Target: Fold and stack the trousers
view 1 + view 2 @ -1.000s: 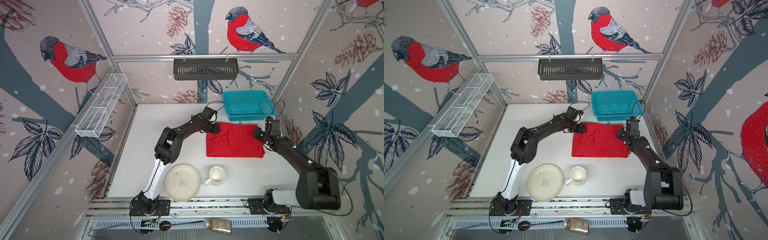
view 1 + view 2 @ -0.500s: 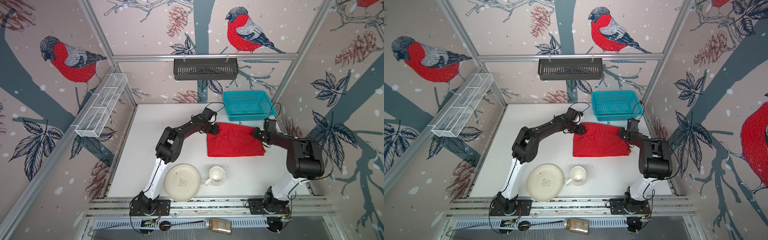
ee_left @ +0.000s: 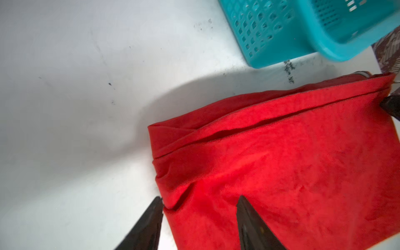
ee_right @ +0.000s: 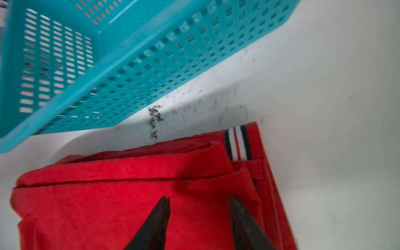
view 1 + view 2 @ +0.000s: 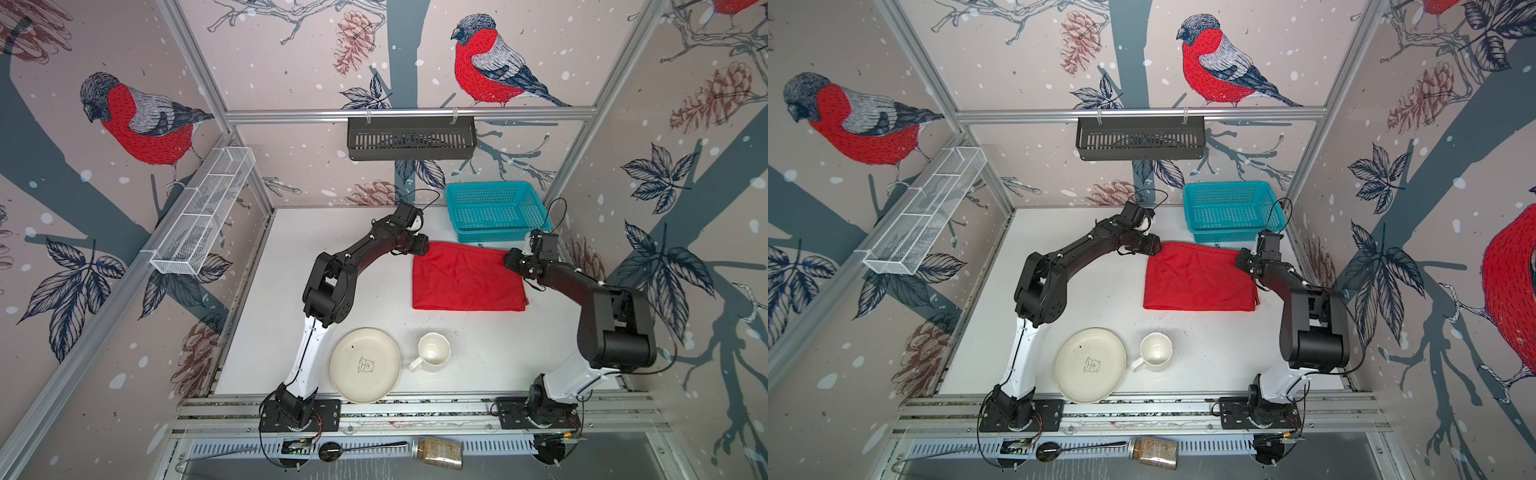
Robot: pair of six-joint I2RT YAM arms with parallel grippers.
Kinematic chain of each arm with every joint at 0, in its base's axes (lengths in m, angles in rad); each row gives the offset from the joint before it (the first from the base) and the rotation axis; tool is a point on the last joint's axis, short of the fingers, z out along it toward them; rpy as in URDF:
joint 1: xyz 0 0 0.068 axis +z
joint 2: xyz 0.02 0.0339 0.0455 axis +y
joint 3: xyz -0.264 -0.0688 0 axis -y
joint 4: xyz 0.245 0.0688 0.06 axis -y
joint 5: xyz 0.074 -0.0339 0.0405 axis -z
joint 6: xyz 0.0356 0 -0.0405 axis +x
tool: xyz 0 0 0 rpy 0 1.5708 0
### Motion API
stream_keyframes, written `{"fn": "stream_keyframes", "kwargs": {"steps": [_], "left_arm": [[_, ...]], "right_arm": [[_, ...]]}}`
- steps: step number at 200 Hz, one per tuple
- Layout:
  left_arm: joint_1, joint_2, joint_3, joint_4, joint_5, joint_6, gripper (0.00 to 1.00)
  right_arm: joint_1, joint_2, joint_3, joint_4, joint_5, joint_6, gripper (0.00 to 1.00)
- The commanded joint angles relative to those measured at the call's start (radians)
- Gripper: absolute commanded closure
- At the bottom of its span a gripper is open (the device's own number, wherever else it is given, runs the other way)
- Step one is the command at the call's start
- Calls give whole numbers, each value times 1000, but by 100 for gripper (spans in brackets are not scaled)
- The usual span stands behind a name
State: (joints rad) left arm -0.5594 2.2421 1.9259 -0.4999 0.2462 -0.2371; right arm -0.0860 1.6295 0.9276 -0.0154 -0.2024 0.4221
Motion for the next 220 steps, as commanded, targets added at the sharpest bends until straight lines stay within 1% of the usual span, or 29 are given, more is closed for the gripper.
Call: {"fn": "stream_keyframes", "kwargs": {"steps": [1, 23, 37, 52, 70, 91, 107, 123, 135, 150, 163, 181, 220], "left_arm": [[-3, -71, -67, -45, -18, -38, 42], [-16, -119, -153, -53, -24, -98, 39], [-21, -138, -222, -14, -12, -140, 39], [-40, -135, -237, 13, 3, -167, 39], [-82, -113, -176, -13, -32, -166, 39], [-132, -70, -79, -37, -53, -158, 39], [-171, -1, 27, -77, -87, -150, 39], [-207, 83, 131, -115, -94, -154, 39], [-235, 136, 183, -132, -111, -154, 39], [-247, 187, 222, -162, -133, -162, 38], [-244, 200, 200, -160, -156, -170, 38], [-233, 188, 125, -140, -198, -172, 38], [-157, 132, -49, -120, -271, -139, 39]], "right_arm": [[0, -33, -8, -51, -49, -11, 47], [6, -83, -50, -49, -75, -8, 44], [10, -115, -76, -51, -84, -6, 42], [15, -140, -96, -51, -82, -8, 41], [20, -158, -111, -61, -79, -16, 39], [19, -187, -129, -70, -70, -25, 36], [16, -210, -140, -70, -63, -29, 31], [7, -224, -147, -71, -70, -31, 30], [2, -231, -151, -73, -71, -34, 28], [-6, -238, -151, -81, -74, -40, 27], [-11, -244, -153, -84, -74, -45, 26], [-18, -250, -151, -90, -73, -51, 26], [-21, -258, -158, -89, -75, -51, 23]]}}
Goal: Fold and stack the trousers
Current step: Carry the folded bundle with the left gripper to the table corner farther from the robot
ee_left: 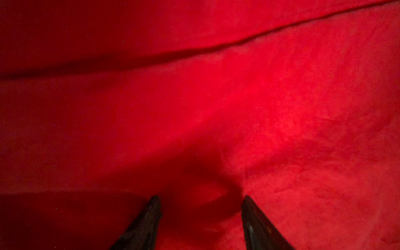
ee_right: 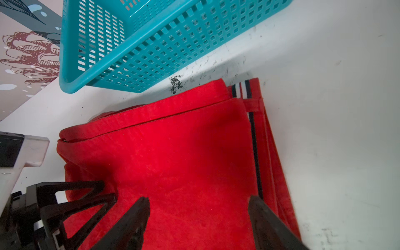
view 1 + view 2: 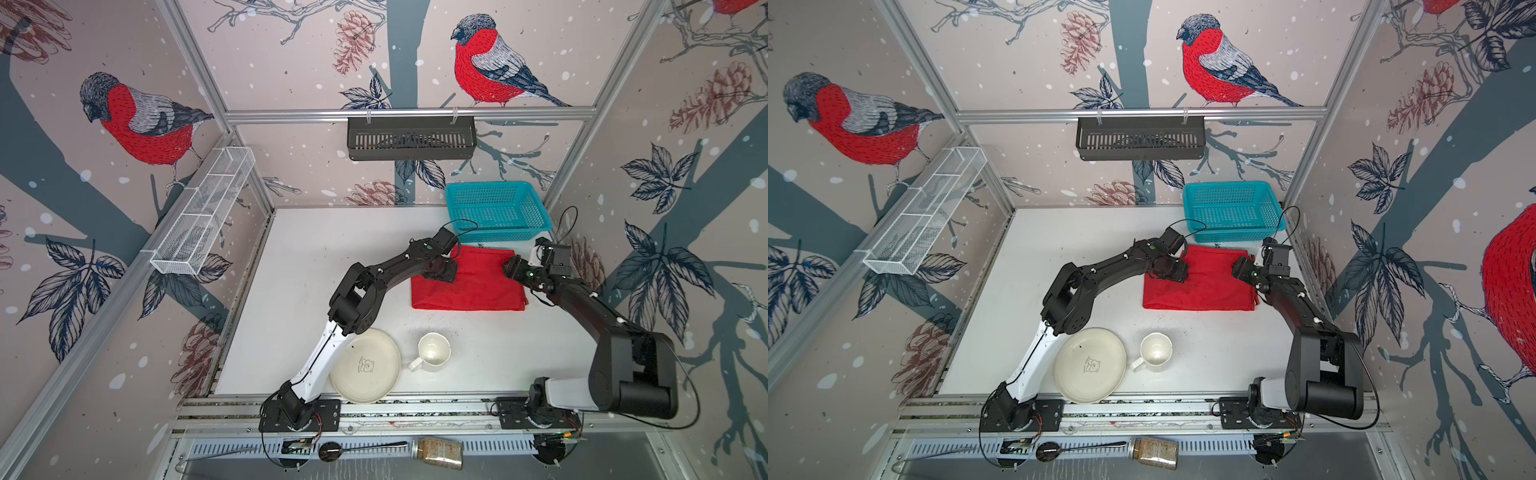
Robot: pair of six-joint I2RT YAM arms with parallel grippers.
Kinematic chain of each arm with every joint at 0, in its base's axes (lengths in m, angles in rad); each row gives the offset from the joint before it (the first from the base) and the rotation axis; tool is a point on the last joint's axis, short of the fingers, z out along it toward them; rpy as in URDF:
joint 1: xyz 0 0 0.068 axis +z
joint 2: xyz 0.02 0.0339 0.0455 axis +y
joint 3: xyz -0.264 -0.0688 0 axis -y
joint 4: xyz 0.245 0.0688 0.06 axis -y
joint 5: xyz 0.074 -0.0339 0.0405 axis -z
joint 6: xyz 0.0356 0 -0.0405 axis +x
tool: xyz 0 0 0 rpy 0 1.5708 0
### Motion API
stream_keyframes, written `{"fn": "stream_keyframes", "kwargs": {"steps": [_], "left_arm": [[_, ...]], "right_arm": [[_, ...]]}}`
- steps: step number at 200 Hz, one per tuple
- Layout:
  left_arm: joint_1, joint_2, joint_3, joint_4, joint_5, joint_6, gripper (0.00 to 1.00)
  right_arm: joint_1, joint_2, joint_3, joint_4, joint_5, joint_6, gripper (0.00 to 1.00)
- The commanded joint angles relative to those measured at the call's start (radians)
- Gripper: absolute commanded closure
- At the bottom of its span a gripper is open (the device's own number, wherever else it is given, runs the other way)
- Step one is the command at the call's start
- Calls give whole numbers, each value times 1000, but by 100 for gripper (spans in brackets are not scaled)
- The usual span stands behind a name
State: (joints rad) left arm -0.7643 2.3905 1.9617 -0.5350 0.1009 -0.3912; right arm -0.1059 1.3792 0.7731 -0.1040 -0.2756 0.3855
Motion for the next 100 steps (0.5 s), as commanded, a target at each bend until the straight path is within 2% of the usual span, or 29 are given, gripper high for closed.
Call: {"fn": "stream_keyframes", "kwargs": {"steps": [1, 38, 100], "left_arm": [[50, -19, -88, -85, -128, 17, 39], [142, -131, -248, -66, -220, 54, 39], [345, -172, -273, -124, -381, 153, 39]], "right_arm": [[-2, -9, -4, 1, -2, -14, 23], [-2, -21, -4, -2, 3, -16, 22], [5, -43, -22, -1, 12, -16, 21]]}}
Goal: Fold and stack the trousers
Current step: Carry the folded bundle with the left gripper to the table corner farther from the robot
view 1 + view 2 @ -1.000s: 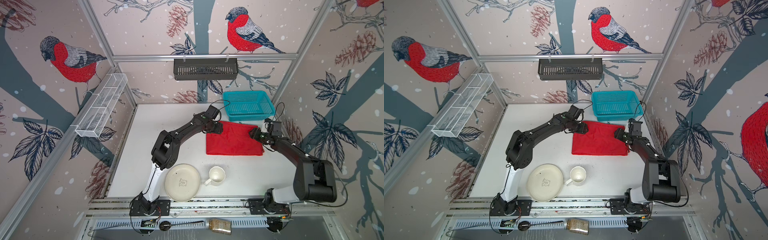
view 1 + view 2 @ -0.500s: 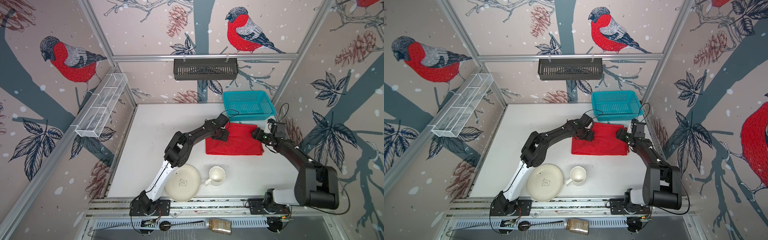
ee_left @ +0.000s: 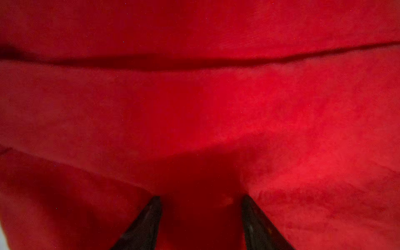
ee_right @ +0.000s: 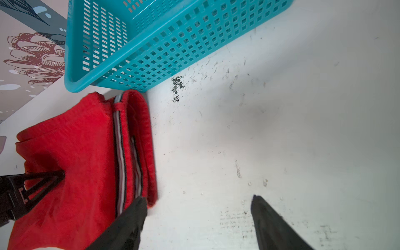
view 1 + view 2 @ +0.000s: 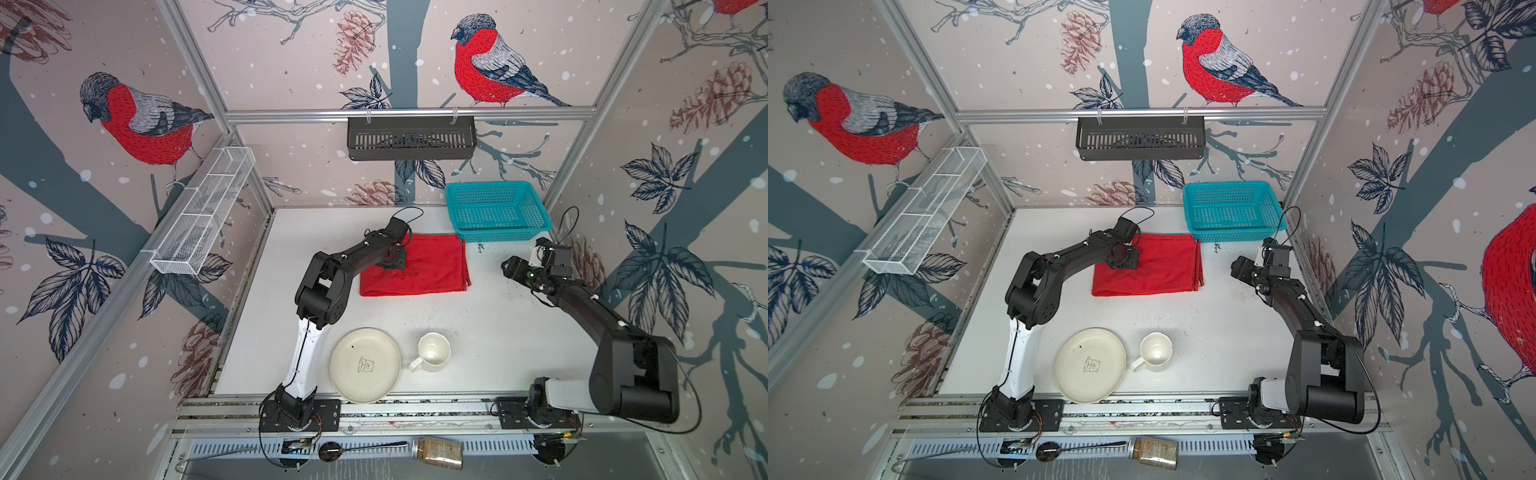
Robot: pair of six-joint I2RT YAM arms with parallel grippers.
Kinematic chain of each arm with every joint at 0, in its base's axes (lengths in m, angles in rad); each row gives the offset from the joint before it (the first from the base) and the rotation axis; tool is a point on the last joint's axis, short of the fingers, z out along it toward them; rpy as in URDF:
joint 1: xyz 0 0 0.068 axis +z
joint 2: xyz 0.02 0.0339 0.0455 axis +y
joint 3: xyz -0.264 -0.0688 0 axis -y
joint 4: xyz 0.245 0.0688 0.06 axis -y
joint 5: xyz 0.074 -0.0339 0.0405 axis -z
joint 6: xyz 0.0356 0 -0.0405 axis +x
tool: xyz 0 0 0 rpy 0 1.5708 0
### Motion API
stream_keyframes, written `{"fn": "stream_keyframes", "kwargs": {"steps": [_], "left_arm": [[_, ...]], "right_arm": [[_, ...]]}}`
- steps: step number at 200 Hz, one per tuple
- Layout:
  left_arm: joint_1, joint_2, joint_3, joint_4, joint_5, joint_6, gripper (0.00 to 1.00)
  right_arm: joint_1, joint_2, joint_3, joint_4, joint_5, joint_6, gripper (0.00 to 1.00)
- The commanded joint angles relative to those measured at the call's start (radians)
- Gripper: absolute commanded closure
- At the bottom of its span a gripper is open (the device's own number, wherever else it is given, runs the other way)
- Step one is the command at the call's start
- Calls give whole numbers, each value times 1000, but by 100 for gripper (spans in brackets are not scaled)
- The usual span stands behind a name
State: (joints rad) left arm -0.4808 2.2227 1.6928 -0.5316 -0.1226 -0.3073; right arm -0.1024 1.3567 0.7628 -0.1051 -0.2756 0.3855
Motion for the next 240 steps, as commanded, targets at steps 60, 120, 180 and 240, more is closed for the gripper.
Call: {"fn": "stream_keyframes", "kwargs": {"steps": [60, 120, 180, 240], "left_arm": [[207, 49, 155, -174, -306, 203, 39], [162, -20, 266, -276, -187, 118, 39], [-29, -135, 29, -86, 102, -93, 37], [-114, -47, -2, -21, 68, -170, 36]], "right_arm": [[1, -28, -19, 6, 6, -18, 20], [-4, -55, -30, 1, 3, -24, 18], [-4, -66, -44, 20, -28, -22, 14], [-5, -74, -55, 33, -40, -20, 12]]}}
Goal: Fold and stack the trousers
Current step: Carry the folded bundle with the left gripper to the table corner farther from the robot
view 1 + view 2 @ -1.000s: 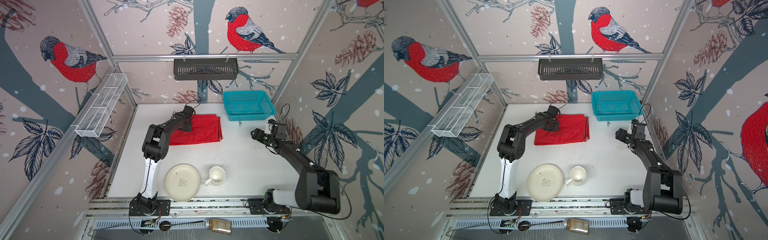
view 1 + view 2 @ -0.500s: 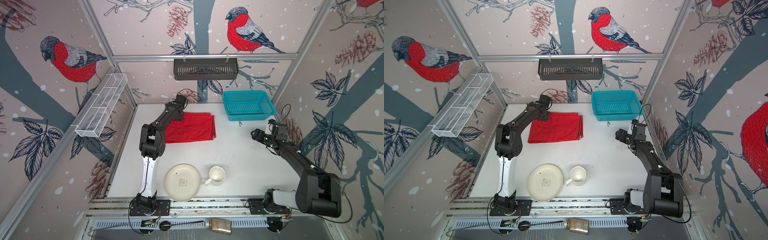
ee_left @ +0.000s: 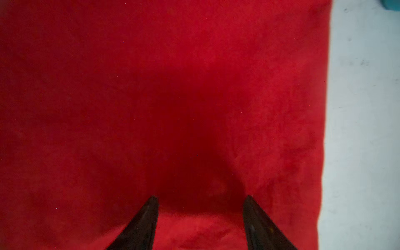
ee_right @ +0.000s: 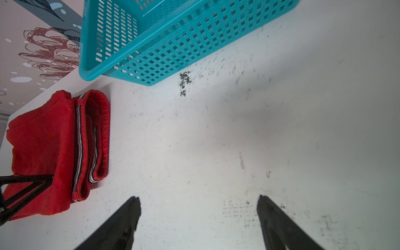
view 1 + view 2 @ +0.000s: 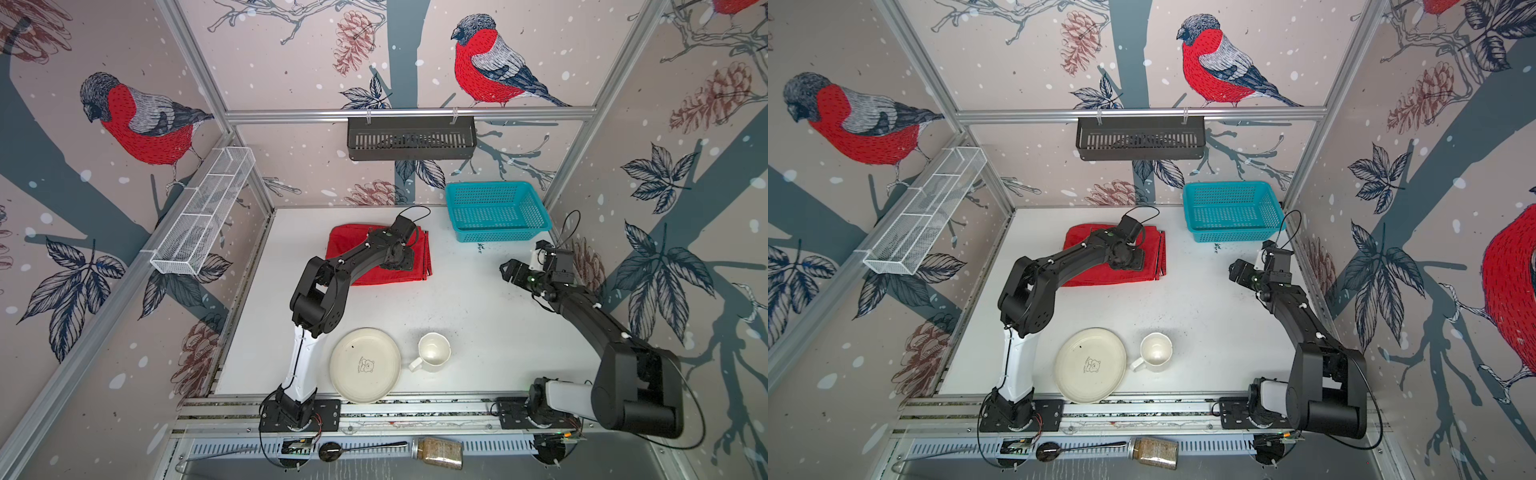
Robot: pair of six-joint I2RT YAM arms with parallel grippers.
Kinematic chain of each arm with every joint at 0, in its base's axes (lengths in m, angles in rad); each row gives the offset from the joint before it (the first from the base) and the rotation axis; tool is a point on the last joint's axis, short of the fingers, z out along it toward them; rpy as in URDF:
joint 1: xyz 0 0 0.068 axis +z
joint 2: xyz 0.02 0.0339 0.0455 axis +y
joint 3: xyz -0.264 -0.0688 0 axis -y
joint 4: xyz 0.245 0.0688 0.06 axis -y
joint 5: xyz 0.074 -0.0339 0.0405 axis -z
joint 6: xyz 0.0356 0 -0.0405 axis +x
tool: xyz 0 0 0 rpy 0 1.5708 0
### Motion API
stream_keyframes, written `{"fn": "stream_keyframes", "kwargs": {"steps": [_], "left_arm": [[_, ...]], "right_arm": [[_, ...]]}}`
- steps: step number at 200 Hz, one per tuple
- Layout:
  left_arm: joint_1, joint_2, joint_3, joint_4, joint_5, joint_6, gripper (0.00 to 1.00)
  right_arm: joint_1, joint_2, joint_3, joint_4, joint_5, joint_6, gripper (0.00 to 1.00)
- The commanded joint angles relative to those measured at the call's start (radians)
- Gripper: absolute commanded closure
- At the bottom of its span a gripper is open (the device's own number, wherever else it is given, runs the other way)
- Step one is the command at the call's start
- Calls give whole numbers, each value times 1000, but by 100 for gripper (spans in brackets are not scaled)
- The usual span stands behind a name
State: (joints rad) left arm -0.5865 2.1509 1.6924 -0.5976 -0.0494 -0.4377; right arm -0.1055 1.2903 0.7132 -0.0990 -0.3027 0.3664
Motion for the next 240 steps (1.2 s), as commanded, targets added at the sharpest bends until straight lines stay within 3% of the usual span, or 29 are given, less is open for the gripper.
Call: {"fn": "stream_keyframes", "kwargs": {"steps": [1, 79, 127, 174, 222, 240], "left_arm": [[-9, 26, -3, 45, -8, -39, 36], [43, 132, 28, -14, -219, 46, 35], [155, 154, 80, -37, -311, 245, 37], [288, 173, 135, -37, -305, 342, 37], [364, 205, 176, -7, -323, 421, 38], [394, 228, 234, -24, -269, 405, 38]], "right_arm": [[-1, -8, -7, 27, -13, -1, 12], [1, 0, -13, 39, -28, 2, 11], [3, -5, -18, 42, -30, 5, 11], [4, -14, -20, 36, -23, 1, 10], [4, -19, -19, 30, -21, 0, 10], [4, -19, -22, 36, -18, 1, 10]]}}
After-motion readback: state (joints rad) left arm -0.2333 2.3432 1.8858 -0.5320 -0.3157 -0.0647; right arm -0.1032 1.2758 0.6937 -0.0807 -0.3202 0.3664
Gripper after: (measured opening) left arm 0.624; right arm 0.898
